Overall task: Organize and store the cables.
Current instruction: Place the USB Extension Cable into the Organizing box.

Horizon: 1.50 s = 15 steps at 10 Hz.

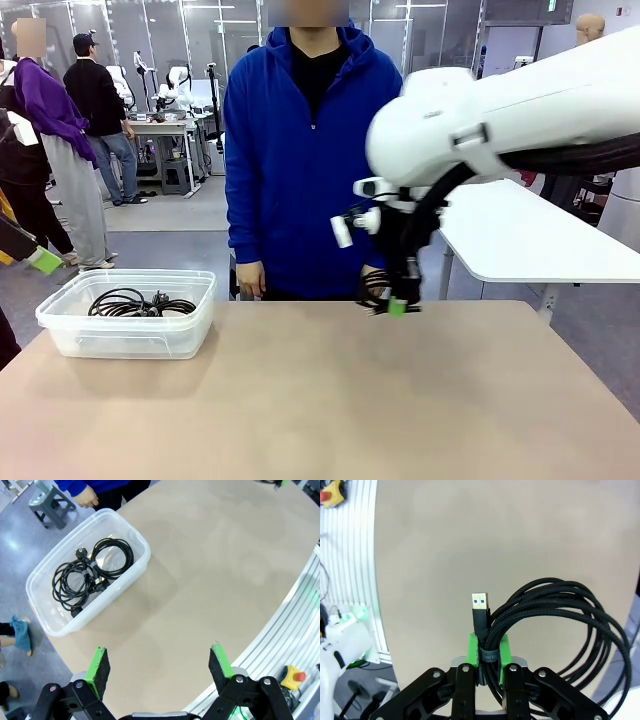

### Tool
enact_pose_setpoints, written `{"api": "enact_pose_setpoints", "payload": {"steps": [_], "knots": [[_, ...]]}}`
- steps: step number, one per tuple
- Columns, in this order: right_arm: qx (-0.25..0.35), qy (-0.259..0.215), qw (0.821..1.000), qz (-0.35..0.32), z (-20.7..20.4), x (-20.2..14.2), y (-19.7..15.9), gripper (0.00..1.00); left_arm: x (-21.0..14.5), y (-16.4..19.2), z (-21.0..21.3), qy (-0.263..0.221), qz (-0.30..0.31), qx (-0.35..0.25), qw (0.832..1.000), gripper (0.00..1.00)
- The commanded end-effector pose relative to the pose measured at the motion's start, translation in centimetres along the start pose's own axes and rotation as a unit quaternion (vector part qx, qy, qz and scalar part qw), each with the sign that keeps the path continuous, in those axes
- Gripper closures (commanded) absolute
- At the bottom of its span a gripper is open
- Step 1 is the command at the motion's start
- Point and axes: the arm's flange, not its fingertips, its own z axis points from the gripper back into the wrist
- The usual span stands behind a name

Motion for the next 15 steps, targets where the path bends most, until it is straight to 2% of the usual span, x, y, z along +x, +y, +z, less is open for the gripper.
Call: {"api": "enact_pose_setpoints", "payload": {"steps": [1, 2, 4, 5, 9, 11, 13, 15], "knots": [[0.004, 0.045, 0.999, 0.0, -0.6, 4.4, -2.2, 0.81, 0.2, -0.1, 0.2, 0.008, 0.003, 0.004, 1.0, 0.0], [-0.001, 0.052, 0.999, -0.013, -1.6, 6.5, -2.8, 0.81, 0.2, -0.1, 0.2, 0.008, 0.003, 0.004, 1.0, 0.0], [0.011, 0.033, 0.999, -0.02, -3.7, 9.3, -3.3, 0.81, 0.2, -0.1, 0.2, 0.008, 0.003, 0.004, 1.0, 0.0], [0.007, 0.048, 0.998, -0.033, -5.0, 10.2, -3.1, 0.81, 0.2, -0.1, 0.2, 0.008, 0.003, 0.004, 1.0, 0.0], [-0.002, 0.01, 0.999, -0.035, -9.8, 10.6, -2.3, 0.81, 0.2, -0.1, 0.2, 0.008, 0.003, 0.004, 1.0, 0.0], [-0.014, 0.017, 0.999, -0.028, -12.8, 10.9, -2.0, 0.81, 0.2, -0.1, 0.2, 0.008, 0.003, 0.004, 1.0, 0.0], [-0.018, 0.0, 1.0, -0.008, -15.0, 11.1, -2.2, 0.81, 0.2, -0.1, 0.2, 0.008, 0.003, 0.004, 1.0, 0.0], [-0.01, 0.002, 1.0, -0.01, -16.7, 11.2, -2.5, 0.81, 0.2, -0.1, 0.2, 0.008, 0.003, 0.004, 1.0, 0.0]]}}
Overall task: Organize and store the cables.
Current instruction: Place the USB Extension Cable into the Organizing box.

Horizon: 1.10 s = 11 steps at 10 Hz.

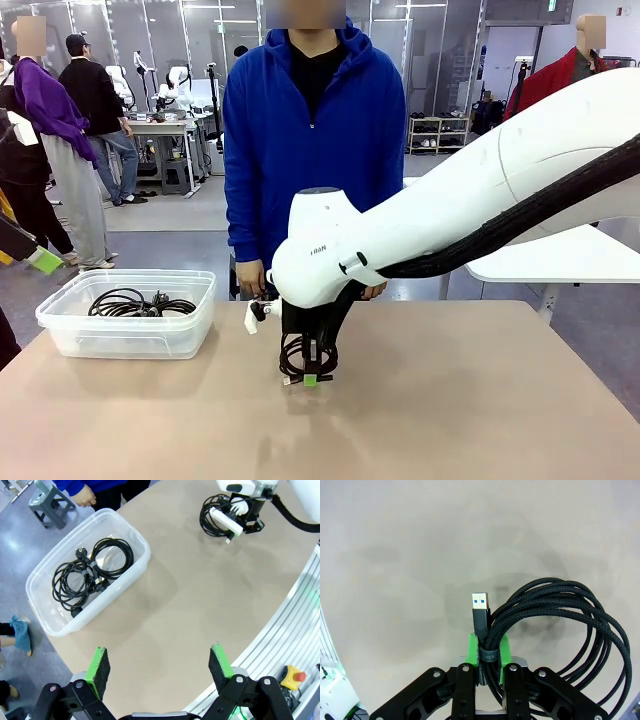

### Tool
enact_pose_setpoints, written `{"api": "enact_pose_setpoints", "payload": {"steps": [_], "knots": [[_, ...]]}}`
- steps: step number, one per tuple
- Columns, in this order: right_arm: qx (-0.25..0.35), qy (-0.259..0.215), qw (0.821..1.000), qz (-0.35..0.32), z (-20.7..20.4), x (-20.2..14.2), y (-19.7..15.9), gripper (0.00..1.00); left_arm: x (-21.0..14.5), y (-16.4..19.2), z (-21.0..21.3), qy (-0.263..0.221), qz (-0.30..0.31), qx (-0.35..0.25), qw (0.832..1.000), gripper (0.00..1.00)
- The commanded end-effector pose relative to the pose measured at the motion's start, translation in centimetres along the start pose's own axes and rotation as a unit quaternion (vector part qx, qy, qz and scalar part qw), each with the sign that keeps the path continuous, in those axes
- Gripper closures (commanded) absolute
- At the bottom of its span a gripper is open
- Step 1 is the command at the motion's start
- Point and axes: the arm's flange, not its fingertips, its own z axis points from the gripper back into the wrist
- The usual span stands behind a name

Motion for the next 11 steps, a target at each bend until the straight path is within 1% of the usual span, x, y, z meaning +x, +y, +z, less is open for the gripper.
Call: {"api": "enact_pose_setpoints", "payload": {"steps": [1, 5, 7, 8, 9, 10, 11], "knots": [[-0.007, 0.003, 1.0, 0.002, -0.75, -0.05, -0.01, 0.81, 0.2, -0.13, 0.21, 0.008, 0.003, 0.004, 1.0, 0.0], [0.009, -0.005, 1.0, 0.002, -1.0, -0.38, -0.06, 0.81, 0.2, -0.13, 0.21, 0.008, 0.003, 0.004, 1.0, 0.0], [0.012, -0.005, 1.0, 0.005, -1.01, -0.36, -0.06, 0.57, 0.2, -0.13, 0.21, 0.008, 0.003, 0.004, 1.0, 0.0], [0.015, -0.005, 1.0, 0.006, -1.08, -0.35, -0.12, 0.37, 0.2, -0.13, 0.21, 0.008, 0.003, 0.004, 1.0, 0.0], [0.015, -0.006, 1.0, 0.006, -1.22, -0.39, -0.15, 0.24, 0.2, -0.13, 0.21, 0.008, 0.003, 0.004, 1.0, 0.0], [0.015, -0.008, 1.0, 0.003, -1.23, -0.44, -0.13, 0.04, 0.2, -0.13, 0.21, 0.008, 0.003, 0.004, 1.0, 0.0], [0.009, -0.008, 1.0, 0.003, -0.9, -0.6, 0.0, 0.0, 0.2, -0.13, 0.21, 0.008, 0.003, 0.004, 1.0, 0.0]]}}
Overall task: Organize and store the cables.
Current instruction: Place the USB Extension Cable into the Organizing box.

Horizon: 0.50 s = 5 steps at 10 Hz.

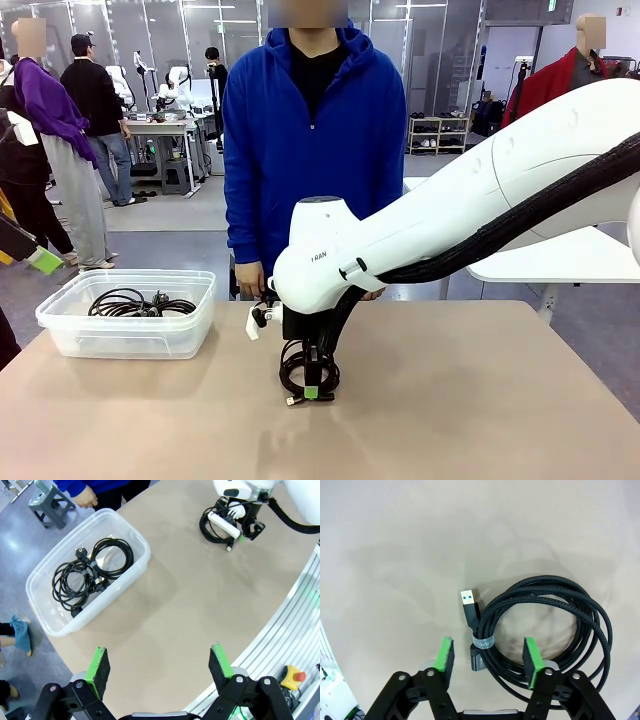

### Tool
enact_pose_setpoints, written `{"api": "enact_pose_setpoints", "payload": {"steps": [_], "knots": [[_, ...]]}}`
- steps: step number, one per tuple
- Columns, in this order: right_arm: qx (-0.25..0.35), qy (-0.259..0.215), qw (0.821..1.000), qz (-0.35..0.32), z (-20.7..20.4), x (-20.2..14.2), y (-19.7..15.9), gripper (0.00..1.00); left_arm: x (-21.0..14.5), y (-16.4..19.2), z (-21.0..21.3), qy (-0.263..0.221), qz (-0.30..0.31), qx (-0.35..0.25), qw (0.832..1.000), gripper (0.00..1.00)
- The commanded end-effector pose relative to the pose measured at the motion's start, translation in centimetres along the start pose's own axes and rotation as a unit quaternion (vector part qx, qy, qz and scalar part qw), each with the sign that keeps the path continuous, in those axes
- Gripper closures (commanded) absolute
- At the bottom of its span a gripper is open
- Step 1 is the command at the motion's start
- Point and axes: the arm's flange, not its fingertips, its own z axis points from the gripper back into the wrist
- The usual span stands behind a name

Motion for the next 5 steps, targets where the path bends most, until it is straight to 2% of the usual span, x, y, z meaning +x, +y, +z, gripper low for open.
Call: {"api": "enact_pose_setpoints", "payload": {"steps": [1, 5], "knots": [[-0.006, -0.012, 1.0, 0.003, 0.8, -0.6, 0.5, 0.0, 0.2, -0.1, 0.2, 0.008, 0.003, 0.004, 1.0, 0.0], [-0.029, -0.008, 0.999, 0.012, 3.7, -0.4, 1.7, 0.0, 0.2, -0.1, 0.2, 0.008, 0.003, 0.004, 1.0, 0.0]]}}
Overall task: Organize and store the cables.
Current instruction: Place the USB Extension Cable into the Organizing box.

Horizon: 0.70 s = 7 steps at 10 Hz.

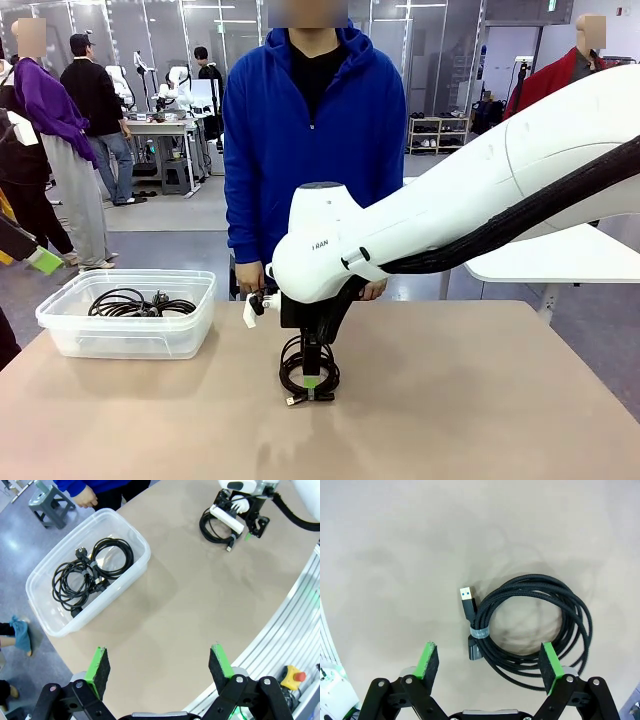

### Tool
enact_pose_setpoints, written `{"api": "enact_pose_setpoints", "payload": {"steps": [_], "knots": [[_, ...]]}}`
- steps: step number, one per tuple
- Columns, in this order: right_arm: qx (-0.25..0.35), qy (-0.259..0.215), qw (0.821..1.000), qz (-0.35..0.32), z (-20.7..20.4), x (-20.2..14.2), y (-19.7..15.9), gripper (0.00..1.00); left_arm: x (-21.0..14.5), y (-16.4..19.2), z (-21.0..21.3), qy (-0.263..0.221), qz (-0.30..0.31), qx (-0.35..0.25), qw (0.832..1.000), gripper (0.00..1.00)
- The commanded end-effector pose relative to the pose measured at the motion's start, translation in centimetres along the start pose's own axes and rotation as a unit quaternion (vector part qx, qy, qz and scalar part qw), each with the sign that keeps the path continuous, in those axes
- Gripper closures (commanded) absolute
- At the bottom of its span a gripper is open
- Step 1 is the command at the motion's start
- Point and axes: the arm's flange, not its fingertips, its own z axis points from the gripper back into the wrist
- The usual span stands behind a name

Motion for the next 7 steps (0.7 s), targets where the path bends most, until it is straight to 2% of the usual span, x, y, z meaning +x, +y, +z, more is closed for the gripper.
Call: {"api": "enact_pose_setpoints", "payload": {"steps": [1, 4, 7], "knots": [[-0.017, -0.004, 1.0, 0.007, 2.5, -1.1, 1.5, 0.0, 0.2, -0.1, 0.2, 0.008, 0.003, 0.004, 1.0, 0.0], [-0.036, -0.002, 0.999, 0.016, 6.5, -2.9, 2.5, 0.0, 0.2, -0.1, 0.2, 0.008, 0.003, 0.004, 1.0, 0.0], [-0.068, -0.018, 0.998, -0.002, 10.6, -5.6, 2.7, 0.0, 0.2, -0.1, 0.2, 0.008, 0.003, 0.004, 1.0, 0.0]]}}
